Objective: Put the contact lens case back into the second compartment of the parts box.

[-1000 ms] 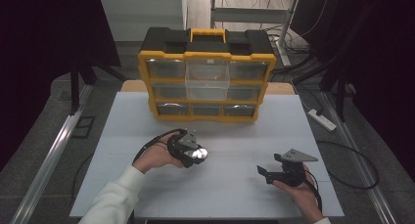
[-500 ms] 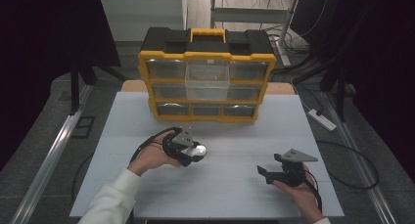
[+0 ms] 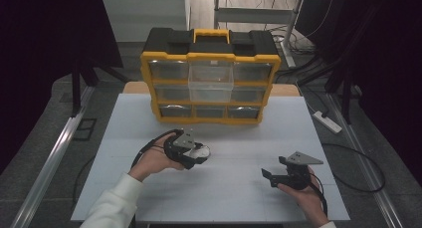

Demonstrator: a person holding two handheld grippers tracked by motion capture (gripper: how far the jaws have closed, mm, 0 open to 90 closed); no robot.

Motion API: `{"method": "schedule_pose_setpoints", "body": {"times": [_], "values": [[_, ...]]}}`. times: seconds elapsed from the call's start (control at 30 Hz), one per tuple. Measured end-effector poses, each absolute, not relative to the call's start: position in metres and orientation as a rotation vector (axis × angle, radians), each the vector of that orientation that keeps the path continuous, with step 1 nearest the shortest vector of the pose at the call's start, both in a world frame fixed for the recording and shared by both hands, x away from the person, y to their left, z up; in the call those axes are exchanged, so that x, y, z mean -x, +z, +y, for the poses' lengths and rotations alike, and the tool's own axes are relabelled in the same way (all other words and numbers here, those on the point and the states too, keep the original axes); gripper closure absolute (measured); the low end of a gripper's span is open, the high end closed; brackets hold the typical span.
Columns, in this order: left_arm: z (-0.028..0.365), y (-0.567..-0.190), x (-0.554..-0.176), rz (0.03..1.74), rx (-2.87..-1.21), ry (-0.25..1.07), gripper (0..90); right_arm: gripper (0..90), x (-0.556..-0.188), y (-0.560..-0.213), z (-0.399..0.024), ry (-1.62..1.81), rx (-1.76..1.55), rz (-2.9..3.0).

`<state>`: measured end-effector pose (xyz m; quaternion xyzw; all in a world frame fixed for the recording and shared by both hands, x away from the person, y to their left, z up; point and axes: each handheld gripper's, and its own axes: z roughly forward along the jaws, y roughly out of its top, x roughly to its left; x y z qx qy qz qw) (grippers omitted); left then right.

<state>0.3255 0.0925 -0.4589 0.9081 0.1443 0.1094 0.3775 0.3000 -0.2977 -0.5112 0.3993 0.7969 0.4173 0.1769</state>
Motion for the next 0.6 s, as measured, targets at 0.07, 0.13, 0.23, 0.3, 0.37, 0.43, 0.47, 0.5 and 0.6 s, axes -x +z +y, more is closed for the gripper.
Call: {"method": "schedule_pose_setpoints", "body": {"times": [0.07,0.13,0.23,0.3,0.37,0.43,0.47,0.5,0.6], "values": [[0.0933,-0.4580,-0.3251,0.375,-2.313,0.285,49.3,13.3,-0.2999,-0.5112,-0.2976,1.181,-1.130,2.256],[0.0946,-0.4565,-0.3246,0.383,-2.304,0.291,49.3,13.3,-0.2999,-0.5113,-0.2975,1.181,-1.130,2.255],[0.0953,-0.4561,-0.3237,0.389,-2.294,0.301,49.3,13.3,-0.3000,-0.5113,-0.2976,1.181,-1.130,2.256],[0.0954,-0.4557,-0.3232,0.391,-2.285,0.304,49.3,13.3,-0.3000,-0.5113,-0.2975,1.180,-1.131,2.257],[0.0953,-0.4554,-0.3227,0.393,-2.281,0.305,49.3,13.3,-0.3000,-0.5114,-0.2974,1.181,-1.131,2.257],[0.0953,-0.4550,-0.3223,0.396,-2.277,0.307,49.3,13.3,-0.3000,-0.5114,-0.2974,1.181,-1.131,2.257],[0.0957,-0.4544,-0.3223,0.396,-2.277,0.309,49.3,13.3,-0.3000,-0.5114,-0.2973,1.180,-1.131,2.257],[0.0960,-0.4540,-0.3221,0.397,-2.274,0.310,49.3,13.3,-0.3000,-0.5115,-0.2974,1.180,-1.131,2.258],[0.0974,-0.4526,-0.3219,0.404,-2.264,0.315,49.3,13.3,-0.3002,-0.5116,-0.2974,1.186,-1.132,2.257]]}}
